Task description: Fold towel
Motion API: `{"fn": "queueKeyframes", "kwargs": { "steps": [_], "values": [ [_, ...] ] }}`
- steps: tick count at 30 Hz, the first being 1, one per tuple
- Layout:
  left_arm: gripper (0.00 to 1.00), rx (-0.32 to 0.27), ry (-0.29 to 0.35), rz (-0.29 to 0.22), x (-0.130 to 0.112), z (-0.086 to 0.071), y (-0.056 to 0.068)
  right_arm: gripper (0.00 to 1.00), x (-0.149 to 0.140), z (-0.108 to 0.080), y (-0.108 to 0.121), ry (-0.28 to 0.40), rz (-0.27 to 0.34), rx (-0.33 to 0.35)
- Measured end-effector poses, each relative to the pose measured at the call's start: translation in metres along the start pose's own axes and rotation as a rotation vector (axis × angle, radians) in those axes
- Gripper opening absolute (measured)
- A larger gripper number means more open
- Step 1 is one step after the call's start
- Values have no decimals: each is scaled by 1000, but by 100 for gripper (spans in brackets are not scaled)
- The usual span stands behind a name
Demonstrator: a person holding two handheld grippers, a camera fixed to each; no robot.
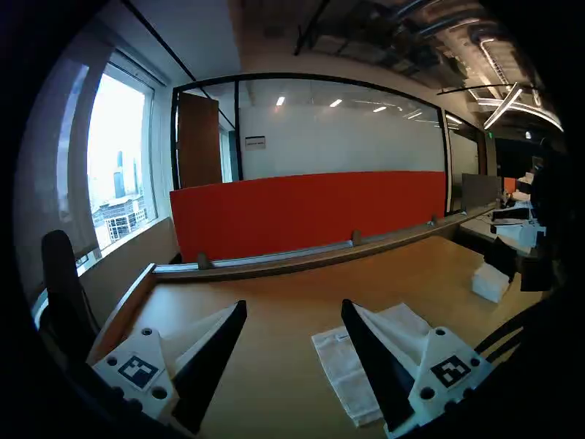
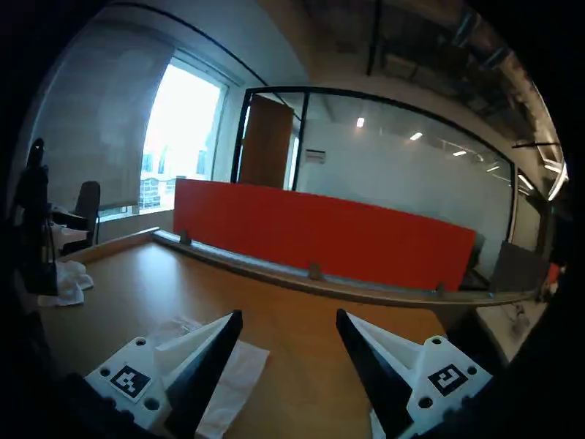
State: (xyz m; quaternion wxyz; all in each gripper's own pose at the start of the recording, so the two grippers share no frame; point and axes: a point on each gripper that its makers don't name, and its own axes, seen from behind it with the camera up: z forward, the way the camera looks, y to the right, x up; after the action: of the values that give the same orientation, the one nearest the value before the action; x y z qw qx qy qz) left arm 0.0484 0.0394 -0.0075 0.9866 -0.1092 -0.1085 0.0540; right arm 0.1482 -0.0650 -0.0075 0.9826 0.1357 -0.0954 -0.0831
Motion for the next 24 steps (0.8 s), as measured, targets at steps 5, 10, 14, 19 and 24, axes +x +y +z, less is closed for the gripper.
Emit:
{"fn": "queueKeyframes", "kwargs": {
  "steps": [5, 10, 14, 19, 24],
  "values": [
    [96, -43, -30, 2, -9, 1, 14, 99, -7, -2, -16, -40, -17, 73],
    [96, -87, -48, -1, -14, 2, 26, 99, -13, -5, -23, -77, -16, 120],
    [96, -110, -63, -2, -19, 2, 32, 99, -17, -6, -27, -93, -21, 140],
    [96, -138, -86, -1, -31, 1, 40, 100, -29, -7, -34, -124, -47, 169],
    [96, -156, -111, 14, -45, 1, 47, 100, -42, -8, -42, -152, -68, 189]
  ]
}}
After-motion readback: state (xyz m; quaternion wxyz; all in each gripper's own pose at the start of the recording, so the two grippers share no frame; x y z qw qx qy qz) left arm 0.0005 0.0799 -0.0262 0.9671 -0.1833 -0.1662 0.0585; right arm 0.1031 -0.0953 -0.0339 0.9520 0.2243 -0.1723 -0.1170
